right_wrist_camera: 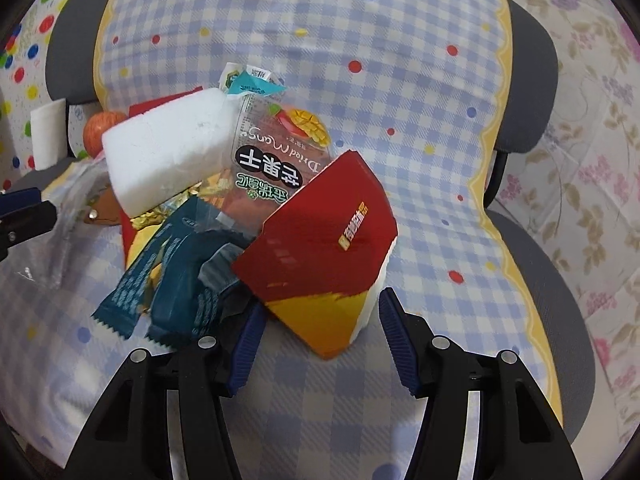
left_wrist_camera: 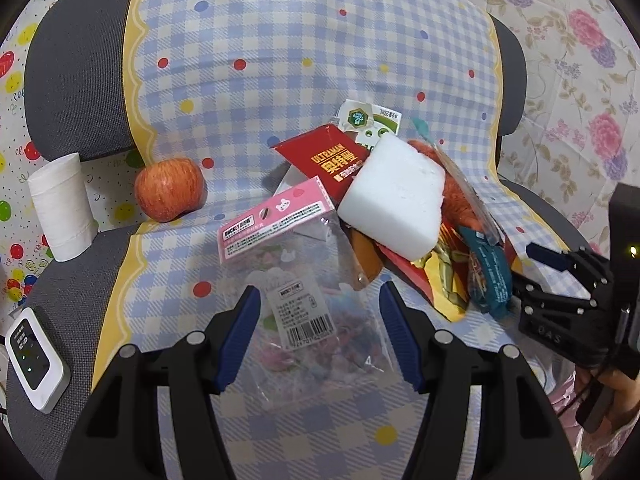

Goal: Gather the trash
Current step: 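Grasp a flat white card with the right tool while the left tool grasps a clear plastic bag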

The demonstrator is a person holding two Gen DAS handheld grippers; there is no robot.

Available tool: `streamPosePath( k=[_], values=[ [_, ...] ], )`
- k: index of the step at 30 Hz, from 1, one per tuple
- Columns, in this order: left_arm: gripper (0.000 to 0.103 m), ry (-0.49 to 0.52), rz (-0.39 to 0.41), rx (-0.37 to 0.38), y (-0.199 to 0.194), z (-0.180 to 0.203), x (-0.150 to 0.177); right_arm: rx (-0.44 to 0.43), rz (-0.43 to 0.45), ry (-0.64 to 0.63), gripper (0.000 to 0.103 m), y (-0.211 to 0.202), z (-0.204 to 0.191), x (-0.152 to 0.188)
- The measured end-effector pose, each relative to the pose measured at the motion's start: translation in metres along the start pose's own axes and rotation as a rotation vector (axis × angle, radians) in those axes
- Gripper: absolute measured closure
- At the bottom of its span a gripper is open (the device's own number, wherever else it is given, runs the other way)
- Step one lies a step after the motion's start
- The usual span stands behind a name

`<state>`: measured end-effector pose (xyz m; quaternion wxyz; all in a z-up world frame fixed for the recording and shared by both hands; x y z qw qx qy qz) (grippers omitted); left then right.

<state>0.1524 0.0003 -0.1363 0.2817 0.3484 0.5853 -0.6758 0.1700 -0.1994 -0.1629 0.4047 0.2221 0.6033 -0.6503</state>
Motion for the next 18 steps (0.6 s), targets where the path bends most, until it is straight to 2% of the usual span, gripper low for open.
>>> streamPosePath(
  k=[2, 4, 6, 10, 12, 14, 15, 18],
  values=[
    [0.043, -0.002, -0.004, 0.000, 0.000, -0.001, 0.001, 0.006, 0.003, -0.028, 0.048, 0.002, -0.001, -0.003],
    [0.043, 0.001, -0.003, 0.000, -0.001, -0.001, 0.002, 0.005, 0.000, -0.034, 0.059, 0.001, 0.000, -0.003],
    [0.043, -0.001, -0.001, -0.001, -0.002, -0.001, 0.002, -0.009, 0.004, -0.011, 0.066, -0.004, 0.004, -0.001],
    [0.043, 0.002, 0.002, 0.003, -0.005, 0.001, 0.003, -0.038, 0.012, 0.032, 0.075, -0.018, 0.012, 0.004],
    [0.043, 0.006, 0.005, 0.006, -0.008, 0.004, 0.003, -0.051, 0.036, 0.073, 0.090, -0.031, 0.018, 0.006],
    [0.043, 0.012, 0.009, 0.006, -0.011, 0.007, 0.003, -0.050, 0.066, 0.116, 0.099, -0.041, 0.026, 0.005],
    [0.043, 0.014, 0.010, 0.004, -0.013, 0.008, 0.004, -0.050, 0.080, 0.143, 0.102, -0.047, 0.030, 0.005],
    [0.043, 0.011, 0.015, -0.005, -0.018, 0.007, 0.005, -0.036, 0.123, 0.220, 0.102, -0.062, 0.042, 0.004]
  ],
)
Point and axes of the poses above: each gripper's, at about its wrist camera, not at the fingertips, and y roughly the way its jaws point, z to its right, x to its underside, the point moved 7 cm from there along y, roughly the way its jaws point, and after that the axes turned 7 degrees about z, right-handed, at the moved point
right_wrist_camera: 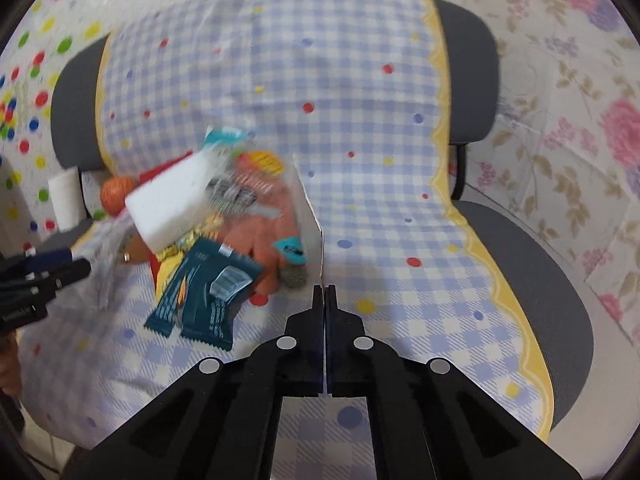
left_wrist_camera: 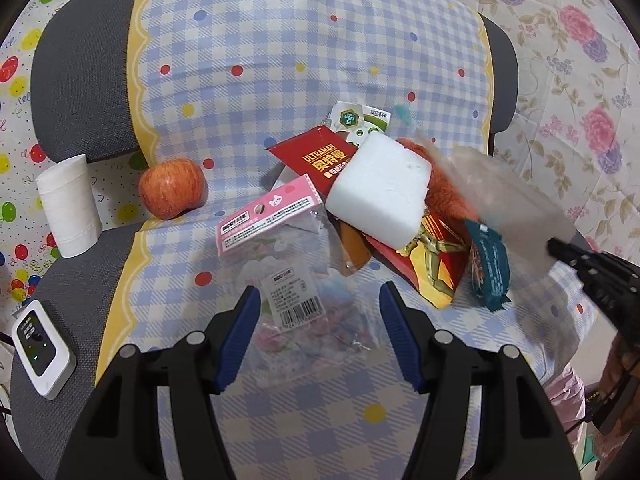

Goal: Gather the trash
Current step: 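Grasp a flat white card with the right tool while the left tool grasps a clear plastic bag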

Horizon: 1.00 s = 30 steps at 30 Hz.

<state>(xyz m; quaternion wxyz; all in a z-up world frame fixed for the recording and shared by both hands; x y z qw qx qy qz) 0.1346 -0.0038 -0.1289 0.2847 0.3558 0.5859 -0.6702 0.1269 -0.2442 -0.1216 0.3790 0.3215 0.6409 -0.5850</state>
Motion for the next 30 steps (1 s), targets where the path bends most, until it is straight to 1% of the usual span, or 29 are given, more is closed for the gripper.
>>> streamPosePath(
  k=[2, 5, 7, 10, 12, 15, 17, 20, 23, 27, 30],
  values=[
    [0.041, -0.006, 0.003, -0.010, -0.003, -0.003, 0.001, 0.019, 0.036, 0.059, 0.102, -0.011, 0.009, -0.004],
    [0.040, -0.014, 0.005, -0.027, -0.008, -0.008, 0.002, 0.043, 0.079, 0.128, 0.102, -0.023, 0.020, -0.009],
    [0.040, -0.019, 0.004, -0.042, -0.010, -0.013, 0.004, 0.059, 0.111, 0.167, 0.102, -0.035, 0.027, -0.013],
    [0.040, -0.042, -0.005, -0.050, -0.010, -0.018, 0.006, 0.069, 0.138, 0.206, 0.102, -0.047, 0.036, -0.016],
    [0.040, -0.052, -0.016, -0.046, -0.007, -0.019, 0.008, 0.069, 0.139, 0.219, 0.102, -0.050, 0.040, -0.015],
    [0.040, -0.056, -0.045, -0.027, 0.001, -0.010, 0.012, 0.078, 0.131, 0.224, 0.102, -0.053, 0.042, -0.012],
    [0.039, -0.038, -0.049, -0.033, 0.006, -0.001, 0.012, 0.081, 0.124, 0.225, 0.102, -0.054, 0.043, -0.010],
    [0.039, 0.006, -0.045, -0.059, 0.017, 0.009, 0.009, 0.082, 0.112, 0.226, 0.102, -0.053, 0.043, -0.005],
    [0.039, 0.051, -0.060, -0.124, 0.031, 0.012, 0.007, 0.076, 0.102, 0.228, 0.102, -0.051, 0.042, -0.002],
    [0.039, 0.050, -0.105, -0.166, 0.047, 0.008, 0.011, 0.068, 0.093, 0.223, 0.102, -0.048, 0.039, 0.000],
    [0.039, 0.032, -0.106, -0.160, 0.048, 0.004, 0.011, 0.064, 0.090, 0.221, 0.102, -0.048, 0.036, -0.001]
  ],
)
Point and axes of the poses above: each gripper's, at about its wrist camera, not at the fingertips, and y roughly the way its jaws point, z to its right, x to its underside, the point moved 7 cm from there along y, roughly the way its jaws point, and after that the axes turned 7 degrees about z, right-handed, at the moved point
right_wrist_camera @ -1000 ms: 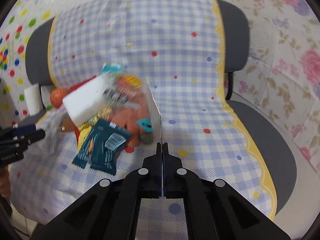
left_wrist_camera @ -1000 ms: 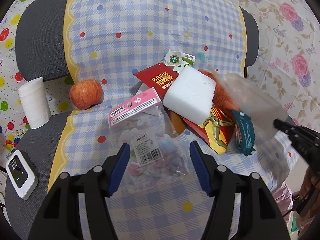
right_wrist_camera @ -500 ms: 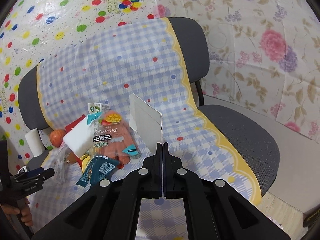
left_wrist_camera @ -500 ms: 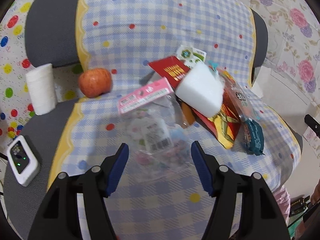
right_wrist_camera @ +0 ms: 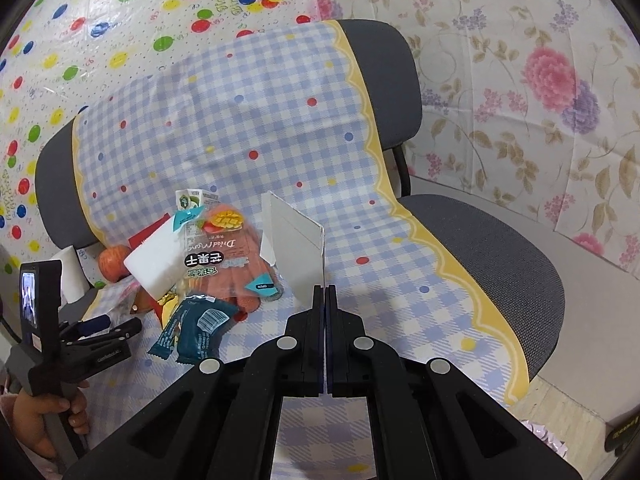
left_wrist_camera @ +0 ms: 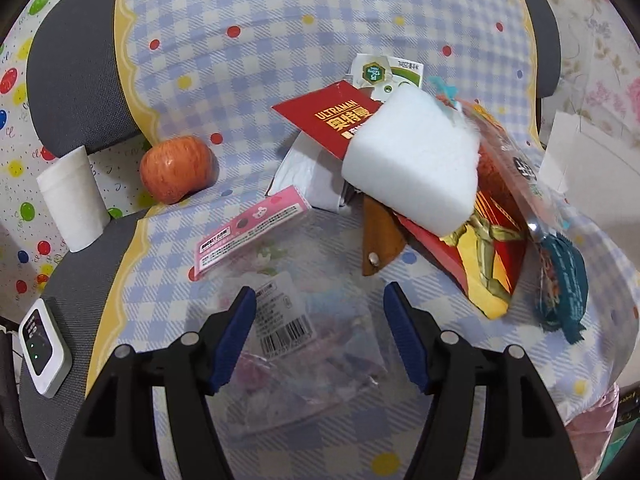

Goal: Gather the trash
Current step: 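Grasp a flat white card with the right tool while the left tool grasps a clear plastic bag, then carry the card and plastic bag to the wastebasket and open both tools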

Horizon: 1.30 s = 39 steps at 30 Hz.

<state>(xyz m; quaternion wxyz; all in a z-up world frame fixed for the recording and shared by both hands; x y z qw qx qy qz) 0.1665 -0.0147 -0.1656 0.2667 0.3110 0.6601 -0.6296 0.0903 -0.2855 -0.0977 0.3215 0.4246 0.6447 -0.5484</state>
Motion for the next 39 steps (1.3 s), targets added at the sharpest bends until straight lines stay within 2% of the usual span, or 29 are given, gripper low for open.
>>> streamPosePath(
  k=[2, 5, 8, 11, 15, 20, 28, 39],
  values=[
    [0.057, -0.025, -0.003, 0.017, -0.001, -0.004, 0.001, -0.001, 0.004, -0.005, 0.102, -0.002, -0.002, -0.001],
    [0.073, -0.048, 0.011, 0.046, -0.006, -0.014, 0.004, -0.002, 0.015, -0.006, 0.102, -0.007, -0.003, -0.003],
    [0.083, -0.085, 0.061, 0.071, -0.023, -0.029, 0.003, 0.003, 0.033, -0.003, 0.102, -0.014, -0.002, -0.007],
    [0.088, -0.125, 0.139, 0.126, -0.052, -0.041, -0.007, 0.011, 0.059, 0.006, 0.102, -0.022, 0.000, -0.013],
    [0.088, -0.135, 0.235, 0.231, -0.095, -0.036, -0.025, 0.023, 0.094, 0.015, 0.102, -0.036, 0.002, -0.024],
    [0.088, -0.065, 0.307, 0.344, -0.137, 0.006, -0.038, 0.044, 0.136, 0.016, 0.102, -0.063, 0.010, -0.033],
    [0.088, 0.050, 0.315, 0.522, -0.166, 0.091, -0.025, 0.143, 0.160, 0.011, 0.102, -0.113, 0.044, -0.032],
    [0.088, 0.221, 0.260, 0.750, -0.183, 0.200, 0.018, 0.323, 0.119, 0.006, 0.102, -0.180, 0.097, 0.009]
  ],
)
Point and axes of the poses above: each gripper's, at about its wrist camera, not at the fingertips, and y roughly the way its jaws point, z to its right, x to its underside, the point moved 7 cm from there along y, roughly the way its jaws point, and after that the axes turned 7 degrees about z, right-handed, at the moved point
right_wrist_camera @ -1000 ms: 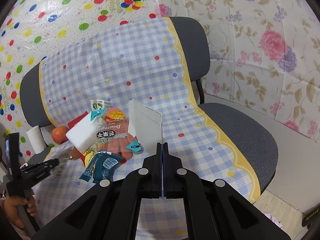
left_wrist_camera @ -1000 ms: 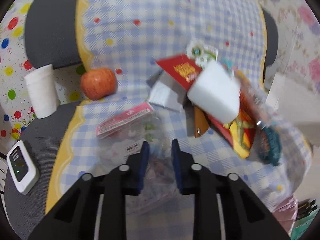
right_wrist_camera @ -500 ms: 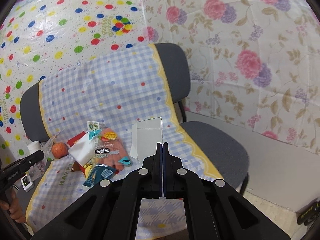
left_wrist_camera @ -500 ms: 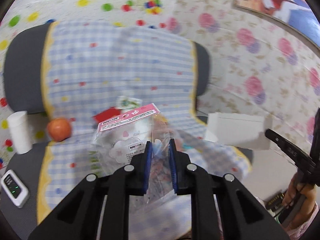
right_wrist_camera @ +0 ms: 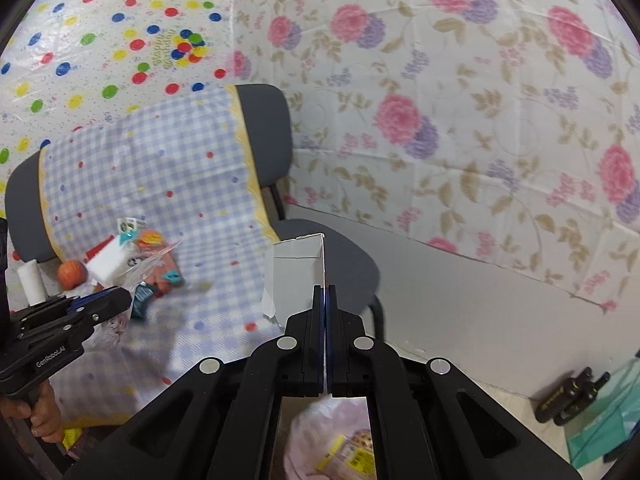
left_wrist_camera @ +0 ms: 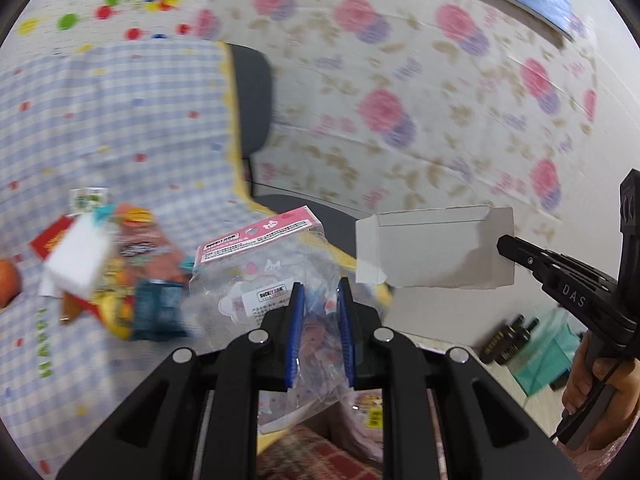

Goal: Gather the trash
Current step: 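Carry the card and plastic bag to the wastebasket and open both tools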

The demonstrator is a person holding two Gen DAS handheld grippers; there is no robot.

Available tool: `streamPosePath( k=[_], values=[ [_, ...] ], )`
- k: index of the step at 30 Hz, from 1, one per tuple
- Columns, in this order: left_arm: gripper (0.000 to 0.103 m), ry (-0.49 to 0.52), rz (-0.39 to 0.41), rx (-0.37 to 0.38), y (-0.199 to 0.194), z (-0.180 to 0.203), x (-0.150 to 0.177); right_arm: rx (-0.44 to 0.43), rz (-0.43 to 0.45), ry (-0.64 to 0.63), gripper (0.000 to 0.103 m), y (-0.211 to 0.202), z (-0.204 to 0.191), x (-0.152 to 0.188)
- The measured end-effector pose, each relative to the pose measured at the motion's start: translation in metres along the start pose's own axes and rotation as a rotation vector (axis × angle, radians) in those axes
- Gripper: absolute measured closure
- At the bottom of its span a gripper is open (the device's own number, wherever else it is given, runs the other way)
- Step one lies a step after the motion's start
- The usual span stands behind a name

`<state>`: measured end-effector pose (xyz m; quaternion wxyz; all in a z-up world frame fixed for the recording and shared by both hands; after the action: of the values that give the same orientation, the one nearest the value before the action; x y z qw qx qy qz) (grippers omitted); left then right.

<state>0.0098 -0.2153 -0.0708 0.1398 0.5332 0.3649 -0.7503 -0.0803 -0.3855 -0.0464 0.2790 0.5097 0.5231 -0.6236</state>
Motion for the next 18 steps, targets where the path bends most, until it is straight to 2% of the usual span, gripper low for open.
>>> streamPosePath(
  k=[11, 18],
  values=[
    [0.088, 0.093, -0.101, 0.216, 0.040, 0.082, 0.040, 0.179, -0.068, 0.009, 0.102, -0.040, 0.064, 0.040],
    [0.087, 0.128, -0.164, 0.269, 0.065, 0.108, 0.057, 0.241, -0.142, 0.021, 0.102, -0.040, 0.094, 0.066]
  ],
)
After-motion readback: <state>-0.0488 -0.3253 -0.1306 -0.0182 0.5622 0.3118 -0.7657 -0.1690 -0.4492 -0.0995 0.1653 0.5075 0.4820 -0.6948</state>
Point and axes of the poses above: each gripper's, at about its wrist camera, not at the fingertips, and y roughly the way its jaws point, z to its right, x to its underside, the point moved 7 cm from there along y, roughly the way its jaws point, and after that the axes turned 7 degrees about z, right-handed, at the moved point
